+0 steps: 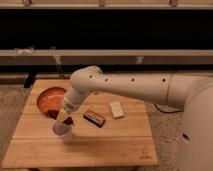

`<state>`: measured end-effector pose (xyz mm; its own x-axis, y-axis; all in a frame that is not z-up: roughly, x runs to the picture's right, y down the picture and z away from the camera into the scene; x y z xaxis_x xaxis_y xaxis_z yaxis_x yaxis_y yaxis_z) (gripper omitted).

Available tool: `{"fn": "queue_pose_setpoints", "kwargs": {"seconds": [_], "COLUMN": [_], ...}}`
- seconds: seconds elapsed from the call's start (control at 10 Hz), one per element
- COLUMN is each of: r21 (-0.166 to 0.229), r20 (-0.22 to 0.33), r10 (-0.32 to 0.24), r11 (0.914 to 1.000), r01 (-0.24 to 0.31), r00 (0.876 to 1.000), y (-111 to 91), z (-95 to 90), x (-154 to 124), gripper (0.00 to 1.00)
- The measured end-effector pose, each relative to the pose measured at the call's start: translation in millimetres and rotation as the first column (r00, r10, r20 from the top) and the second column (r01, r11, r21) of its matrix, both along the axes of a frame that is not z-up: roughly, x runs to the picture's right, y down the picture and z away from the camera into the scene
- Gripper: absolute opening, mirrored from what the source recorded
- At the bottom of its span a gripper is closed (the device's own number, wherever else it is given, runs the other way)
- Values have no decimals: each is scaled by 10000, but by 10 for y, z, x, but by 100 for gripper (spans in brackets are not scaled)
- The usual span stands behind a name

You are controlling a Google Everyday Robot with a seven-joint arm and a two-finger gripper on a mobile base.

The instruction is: Place the pepper in the ceramic cup

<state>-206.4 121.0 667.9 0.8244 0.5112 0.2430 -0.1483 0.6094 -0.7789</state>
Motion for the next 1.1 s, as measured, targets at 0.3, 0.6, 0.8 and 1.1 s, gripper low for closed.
{"fn": "queue_pose_setpoints", "kwargs": {"seconds": [0.3, 0.6, 0.8, 1.1], "r21": [-106, -245, -327, -540], "r20": [256, 525, 657, 749], "r10": [87, 164, 250, 421], "r11": [9999, 9996, 9992, 9978], "r01": [-84, -152, -229, -381], "r00": [9996, 9985, 9975, 9963], "y": [50, 81, 89, 104], "z": [-12, -5, 17, 76], "x": [-134, -254, -296, -311], "gripper": [22, 52, 65, 66]}}
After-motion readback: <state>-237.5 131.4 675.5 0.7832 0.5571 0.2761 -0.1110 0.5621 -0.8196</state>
